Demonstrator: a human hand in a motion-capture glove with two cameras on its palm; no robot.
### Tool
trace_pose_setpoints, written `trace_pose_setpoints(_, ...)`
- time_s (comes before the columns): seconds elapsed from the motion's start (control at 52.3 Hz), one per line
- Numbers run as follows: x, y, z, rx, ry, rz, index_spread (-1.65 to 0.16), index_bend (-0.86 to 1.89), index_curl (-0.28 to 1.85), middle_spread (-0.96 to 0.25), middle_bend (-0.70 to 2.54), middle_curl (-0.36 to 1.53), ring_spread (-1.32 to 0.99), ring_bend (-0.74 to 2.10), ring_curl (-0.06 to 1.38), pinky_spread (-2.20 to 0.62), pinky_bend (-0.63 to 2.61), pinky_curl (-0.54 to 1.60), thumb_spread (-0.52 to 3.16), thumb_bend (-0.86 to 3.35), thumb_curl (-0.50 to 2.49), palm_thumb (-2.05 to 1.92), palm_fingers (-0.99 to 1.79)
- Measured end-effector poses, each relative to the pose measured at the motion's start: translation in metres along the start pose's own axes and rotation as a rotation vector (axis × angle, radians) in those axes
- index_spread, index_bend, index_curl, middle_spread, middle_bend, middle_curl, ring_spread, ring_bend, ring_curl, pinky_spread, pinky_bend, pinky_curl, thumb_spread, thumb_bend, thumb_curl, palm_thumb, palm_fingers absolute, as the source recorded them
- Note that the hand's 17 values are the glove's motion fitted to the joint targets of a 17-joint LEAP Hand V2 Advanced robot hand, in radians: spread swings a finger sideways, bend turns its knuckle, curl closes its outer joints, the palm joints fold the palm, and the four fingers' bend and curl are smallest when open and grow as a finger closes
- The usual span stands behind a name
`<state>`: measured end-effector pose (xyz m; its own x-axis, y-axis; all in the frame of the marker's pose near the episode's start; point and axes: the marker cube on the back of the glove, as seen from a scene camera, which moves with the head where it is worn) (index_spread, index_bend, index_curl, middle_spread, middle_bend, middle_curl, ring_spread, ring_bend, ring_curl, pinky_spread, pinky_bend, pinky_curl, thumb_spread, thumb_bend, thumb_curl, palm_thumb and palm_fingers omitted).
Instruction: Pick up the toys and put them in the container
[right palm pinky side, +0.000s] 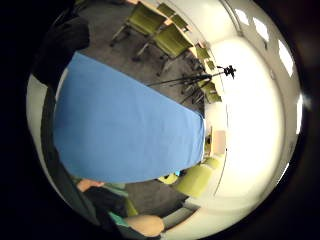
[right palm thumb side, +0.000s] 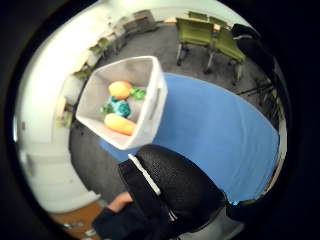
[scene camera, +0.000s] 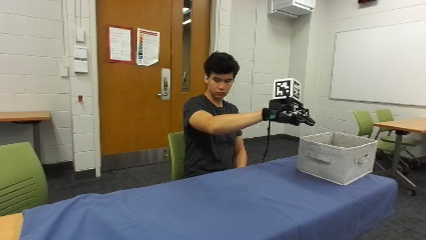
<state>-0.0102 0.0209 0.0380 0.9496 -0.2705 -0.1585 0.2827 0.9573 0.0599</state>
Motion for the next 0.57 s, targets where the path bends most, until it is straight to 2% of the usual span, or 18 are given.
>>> trace_pose_setpoints(0.038, 0.015, 0.006, 0.004, 0.005, 0.08, 0.145, -0.26, 0.19, 0.69, -0.15, 0.53, 0.47, -0.33, 0.68, 0.31, -0.21, 0.78, 0.35, 1.0, -0.12, 0.26, -0.16, 0.14)
trace_pose_setpoints(0.077, 0.033, 0.015, 0.007, 0.005, 0.097, 0.195, -0.26, 0.19, 0.69, -0.15, 0.52, 0.47, -0.33, 0.65, 0.3, -0.21, 0.78, 0.35, 1.0, -0.12, 0.25, -0.16, 0.12)
trace_pose_setpoints(0.287, 0.095, 0.047, 0.035, -0.018, 0.064, 0.278, -0.25, 0.17, 0.64, -0.14, 0.45, 0.45, -0.32, 0.53, 0.27, -0.2, 0.8, 0.35, 0.99, -0.12, 0.19, -0.17, -0.02)
trace_pose_setpoints(0.574, 0.111, 0.069, 0.068, -0.029, 0.025, 0.323, -0.23, 0.16, 0.56, -0.11, 0.35, 0.42, -0.31, 0.42, 0.26, -0.16, 0.72, 0.33, 0.95, -0.12, 0.15, -0.17, -0.06)
